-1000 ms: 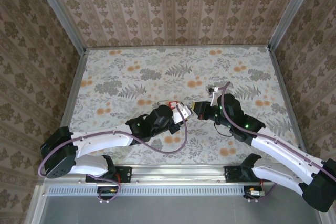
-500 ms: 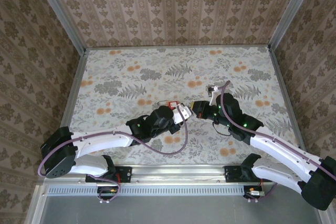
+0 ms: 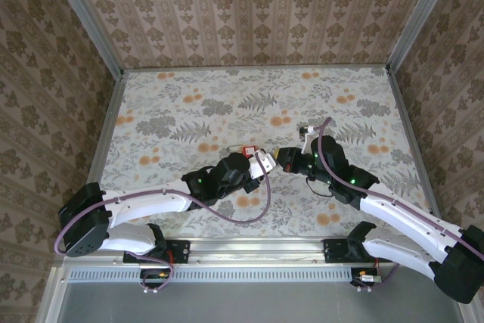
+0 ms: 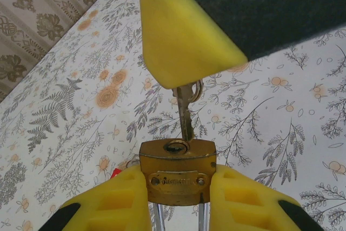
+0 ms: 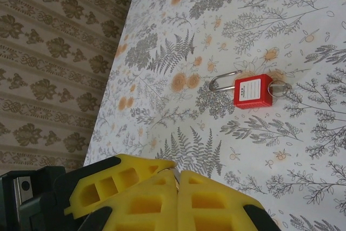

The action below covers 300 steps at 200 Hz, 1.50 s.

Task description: Unlock with the key

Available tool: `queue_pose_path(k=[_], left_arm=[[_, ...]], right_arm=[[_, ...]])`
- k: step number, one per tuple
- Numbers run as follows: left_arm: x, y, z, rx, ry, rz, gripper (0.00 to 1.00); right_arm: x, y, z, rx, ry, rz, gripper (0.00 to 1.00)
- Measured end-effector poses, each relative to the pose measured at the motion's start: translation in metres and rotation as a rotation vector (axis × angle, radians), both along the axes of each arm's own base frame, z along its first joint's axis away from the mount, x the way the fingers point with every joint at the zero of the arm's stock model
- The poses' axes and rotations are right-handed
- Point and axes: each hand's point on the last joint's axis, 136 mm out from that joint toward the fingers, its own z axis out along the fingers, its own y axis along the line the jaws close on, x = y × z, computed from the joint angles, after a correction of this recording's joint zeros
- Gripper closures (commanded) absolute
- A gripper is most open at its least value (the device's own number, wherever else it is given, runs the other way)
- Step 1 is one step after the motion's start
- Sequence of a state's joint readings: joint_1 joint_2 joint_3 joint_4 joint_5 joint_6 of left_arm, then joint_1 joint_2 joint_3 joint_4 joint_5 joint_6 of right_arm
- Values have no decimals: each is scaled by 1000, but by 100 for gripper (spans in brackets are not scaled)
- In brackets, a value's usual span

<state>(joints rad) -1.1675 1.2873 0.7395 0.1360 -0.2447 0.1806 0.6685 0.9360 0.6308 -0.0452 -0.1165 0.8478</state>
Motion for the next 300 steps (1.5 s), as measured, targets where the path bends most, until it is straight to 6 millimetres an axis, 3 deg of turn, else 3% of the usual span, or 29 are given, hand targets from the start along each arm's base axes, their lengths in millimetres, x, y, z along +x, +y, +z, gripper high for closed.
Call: queue_pose_path(k=[300], left_arm=[[-4,2,-11,39,22,-16,79]], right_arm=[[-1,10,-14,-12,-9,29,100]])
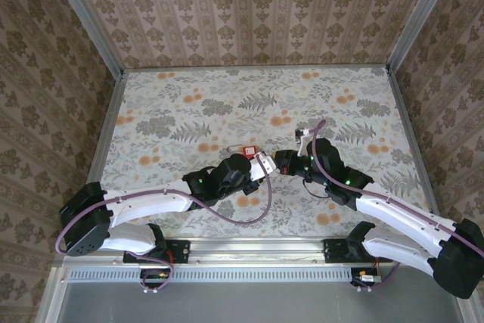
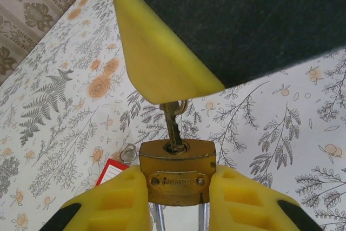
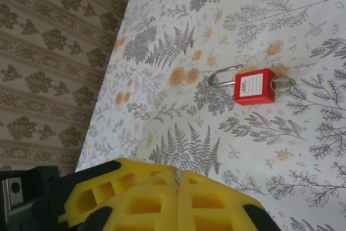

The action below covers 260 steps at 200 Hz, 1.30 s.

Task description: Unlock with the key

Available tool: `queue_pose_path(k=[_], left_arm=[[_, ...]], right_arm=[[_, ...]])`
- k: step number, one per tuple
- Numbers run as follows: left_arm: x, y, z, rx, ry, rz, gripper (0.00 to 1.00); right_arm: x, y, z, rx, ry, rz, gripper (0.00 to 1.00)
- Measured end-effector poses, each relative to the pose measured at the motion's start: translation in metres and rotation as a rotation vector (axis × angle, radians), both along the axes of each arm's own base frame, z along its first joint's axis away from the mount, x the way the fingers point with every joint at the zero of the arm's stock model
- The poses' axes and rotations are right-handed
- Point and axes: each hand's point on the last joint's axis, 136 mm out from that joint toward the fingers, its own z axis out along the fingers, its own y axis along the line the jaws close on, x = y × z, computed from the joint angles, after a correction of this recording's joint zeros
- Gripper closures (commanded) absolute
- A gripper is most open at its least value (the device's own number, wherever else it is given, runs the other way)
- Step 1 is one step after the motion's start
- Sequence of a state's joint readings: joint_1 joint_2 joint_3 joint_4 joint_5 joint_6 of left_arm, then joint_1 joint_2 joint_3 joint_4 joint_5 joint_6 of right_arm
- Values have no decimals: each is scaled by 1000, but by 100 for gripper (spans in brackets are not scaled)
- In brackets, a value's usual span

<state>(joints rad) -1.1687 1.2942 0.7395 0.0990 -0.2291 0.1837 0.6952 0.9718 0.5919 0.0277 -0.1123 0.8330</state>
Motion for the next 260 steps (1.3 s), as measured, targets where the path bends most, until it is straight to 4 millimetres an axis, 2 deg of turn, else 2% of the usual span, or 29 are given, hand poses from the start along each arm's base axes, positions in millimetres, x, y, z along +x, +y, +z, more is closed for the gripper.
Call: queue_pose_path(k=[90,191,260], left_arm=[[0,-1,-3,-52,104,-23,80],[0,2,-5,-47,115,-17,81],[1,6,-7,-30,115,-3,82]], right_arm=[[-1,2,-2,-29,-73,37,100],[1,1,-7,-44,-35,-10,100],[1,9,-7,-40,-40,7,100]])
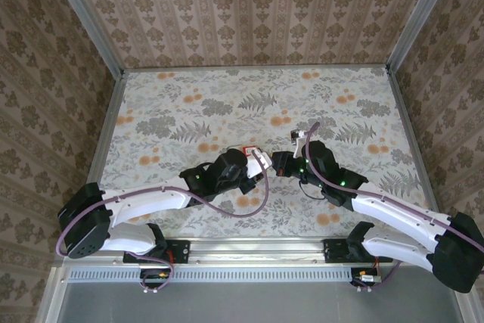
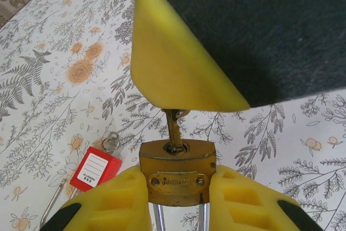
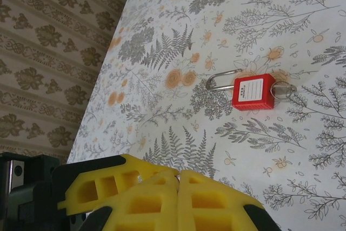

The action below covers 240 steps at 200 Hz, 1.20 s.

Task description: Unlock with the key

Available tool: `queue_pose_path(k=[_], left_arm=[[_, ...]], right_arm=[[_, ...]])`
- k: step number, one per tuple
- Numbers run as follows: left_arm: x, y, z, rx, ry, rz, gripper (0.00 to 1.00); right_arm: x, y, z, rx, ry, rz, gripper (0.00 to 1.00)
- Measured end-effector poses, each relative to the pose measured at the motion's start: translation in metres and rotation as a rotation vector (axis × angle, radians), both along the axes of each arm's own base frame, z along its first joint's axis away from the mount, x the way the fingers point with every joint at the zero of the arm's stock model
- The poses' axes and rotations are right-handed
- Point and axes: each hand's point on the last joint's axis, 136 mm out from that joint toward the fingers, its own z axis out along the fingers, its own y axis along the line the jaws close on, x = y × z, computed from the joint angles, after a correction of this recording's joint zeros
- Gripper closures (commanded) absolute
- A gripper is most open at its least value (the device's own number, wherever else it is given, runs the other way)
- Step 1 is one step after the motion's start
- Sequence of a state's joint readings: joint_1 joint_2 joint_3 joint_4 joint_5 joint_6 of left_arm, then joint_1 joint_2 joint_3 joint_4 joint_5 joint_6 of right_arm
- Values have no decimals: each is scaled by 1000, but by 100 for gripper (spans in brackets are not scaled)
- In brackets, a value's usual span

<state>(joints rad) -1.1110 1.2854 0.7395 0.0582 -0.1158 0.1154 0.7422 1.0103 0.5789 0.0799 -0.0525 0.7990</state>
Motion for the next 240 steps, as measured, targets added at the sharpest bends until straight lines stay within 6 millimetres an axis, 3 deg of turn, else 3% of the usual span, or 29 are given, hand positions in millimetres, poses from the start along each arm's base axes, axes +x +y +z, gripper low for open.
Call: queue_pose_path(k=[150,201,240], left_arm=[[4,5,-1,-1,7,24,83],[12,12,8,-27,2,43,83],[13,16,4,-10,13,50,83]], right_arm=[[5,6,-1,-6,-15,-51,100],[7,14,10,29,-64,-34,100],[10,19,4,20,-63,-25,100]])
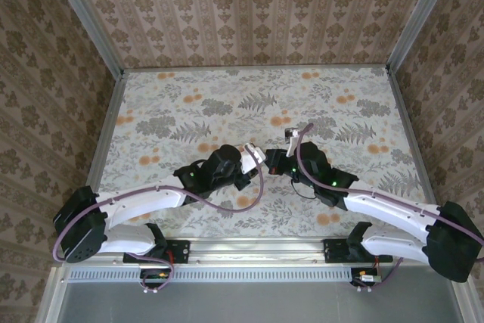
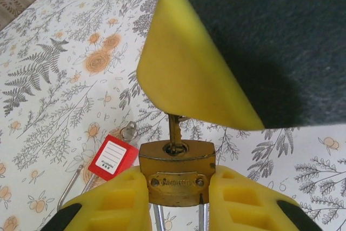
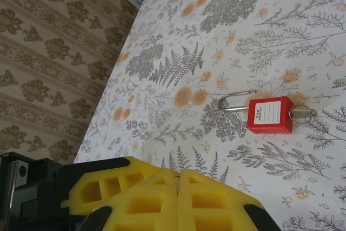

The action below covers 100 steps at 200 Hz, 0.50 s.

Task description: Unlock with the key

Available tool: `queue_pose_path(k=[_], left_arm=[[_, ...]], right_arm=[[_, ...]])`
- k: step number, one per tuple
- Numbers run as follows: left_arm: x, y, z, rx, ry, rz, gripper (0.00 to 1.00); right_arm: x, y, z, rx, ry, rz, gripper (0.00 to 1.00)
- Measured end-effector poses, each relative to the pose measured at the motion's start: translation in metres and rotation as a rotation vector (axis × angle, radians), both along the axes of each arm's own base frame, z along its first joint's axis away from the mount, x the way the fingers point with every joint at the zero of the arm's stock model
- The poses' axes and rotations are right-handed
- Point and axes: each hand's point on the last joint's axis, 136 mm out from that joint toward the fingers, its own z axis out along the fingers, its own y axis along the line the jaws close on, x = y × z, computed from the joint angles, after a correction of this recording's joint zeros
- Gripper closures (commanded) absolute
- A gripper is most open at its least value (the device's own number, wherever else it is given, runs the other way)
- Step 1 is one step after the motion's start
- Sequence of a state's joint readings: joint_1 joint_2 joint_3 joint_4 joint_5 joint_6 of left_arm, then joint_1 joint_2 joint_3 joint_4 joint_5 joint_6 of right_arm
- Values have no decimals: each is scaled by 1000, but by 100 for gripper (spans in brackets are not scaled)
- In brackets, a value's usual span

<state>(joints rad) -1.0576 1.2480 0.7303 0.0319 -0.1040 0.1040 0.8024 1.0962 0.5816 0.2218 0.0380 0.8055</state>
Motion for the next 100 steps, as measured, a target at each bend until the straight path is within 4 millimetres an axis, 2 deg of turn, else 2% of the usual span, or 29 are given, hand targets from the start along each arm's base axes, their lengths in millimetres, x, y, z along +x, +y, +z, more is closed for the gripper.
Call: queue_pose_path(k=[100], left_arm=[[2,8,-9,41,21,16,83]], right_arm=[[3,9,-10,0,17,22,100]])
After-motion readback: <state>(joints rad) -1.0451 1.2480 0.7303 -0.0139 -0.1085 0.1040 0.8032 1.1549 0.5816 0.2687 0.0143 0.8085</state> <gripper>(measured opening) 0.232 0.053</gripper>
